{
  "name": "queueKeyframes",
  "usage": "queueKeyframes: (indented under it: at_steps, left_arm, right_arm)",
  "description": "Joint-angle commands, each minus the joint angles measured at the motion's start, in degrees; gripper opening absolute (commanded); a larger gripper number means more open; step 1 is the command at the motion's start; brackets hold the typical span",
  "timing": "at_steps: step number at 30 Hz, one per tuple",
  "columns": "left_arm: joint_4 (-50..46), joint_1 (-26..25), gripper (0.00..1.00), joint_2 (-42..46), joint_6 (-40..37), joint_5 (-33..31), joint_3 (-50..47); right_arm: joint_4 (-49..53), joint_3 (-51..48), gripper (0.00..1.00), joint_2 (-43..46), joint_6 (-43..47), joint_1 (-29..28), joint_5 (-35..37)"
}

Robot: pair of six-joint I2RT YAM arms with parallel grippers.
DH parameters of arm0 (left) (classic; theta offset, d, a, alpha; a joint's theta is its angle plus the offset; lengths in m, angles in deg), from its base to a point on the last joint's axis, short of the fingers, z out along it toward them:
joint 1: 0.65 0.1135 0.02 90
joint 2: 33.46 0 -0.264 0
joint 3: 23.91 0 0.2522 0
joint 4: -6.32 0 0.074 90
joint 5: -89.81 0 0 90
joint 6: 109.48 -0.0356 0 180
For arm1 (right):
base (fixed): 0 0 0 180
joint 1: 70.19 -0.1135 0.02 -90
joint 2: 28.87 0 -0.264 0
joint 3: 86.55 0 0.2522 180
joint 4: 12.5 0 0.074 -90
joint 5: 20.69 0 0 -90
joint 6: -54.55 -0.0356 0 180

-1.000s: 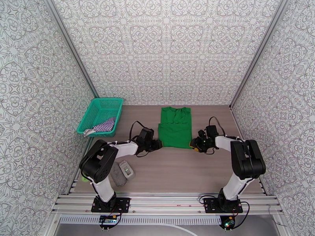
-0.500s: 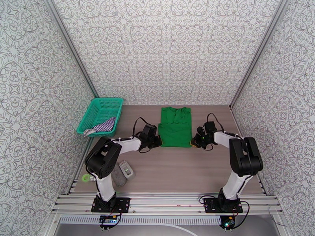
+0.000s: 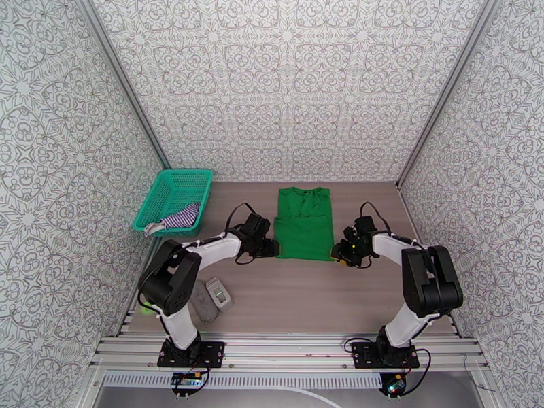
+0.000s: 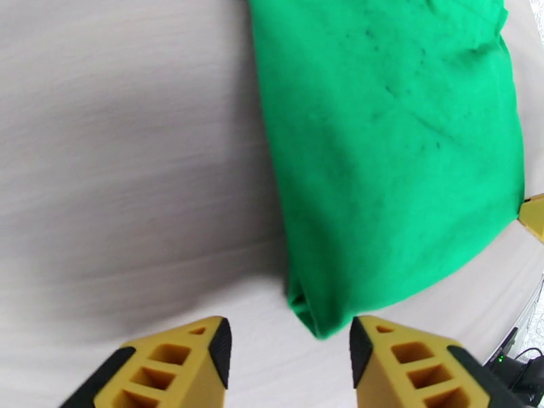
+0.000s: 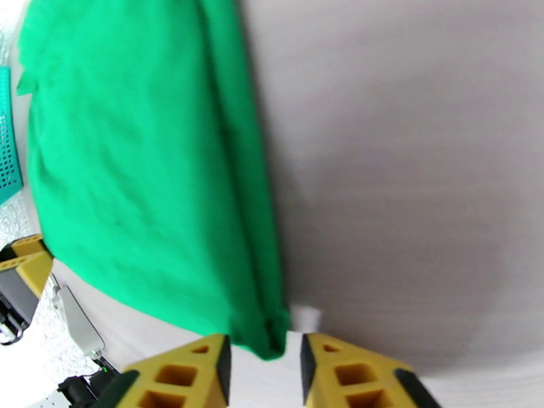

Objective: Fold and stack the mixed laundry pile

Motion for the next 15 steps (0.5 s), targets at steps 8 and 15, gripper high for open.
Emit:
queueKeyframes:
  at_steps: [8,15]
  left_arm:
    - [17.68,-0.61,0.58,3.83,14.04,5.29,-11.52]
    - [25.45,-2.4,0.55,-2.93,18.32,6.1,-10.41]
  right_arm:
    - [-6.3,-4.28,0.44,1.2,-5.88,1.91,-6.58]
    - [-9.51,-4.12,0.4,-1.44,-6.91,1.91,-7.51]
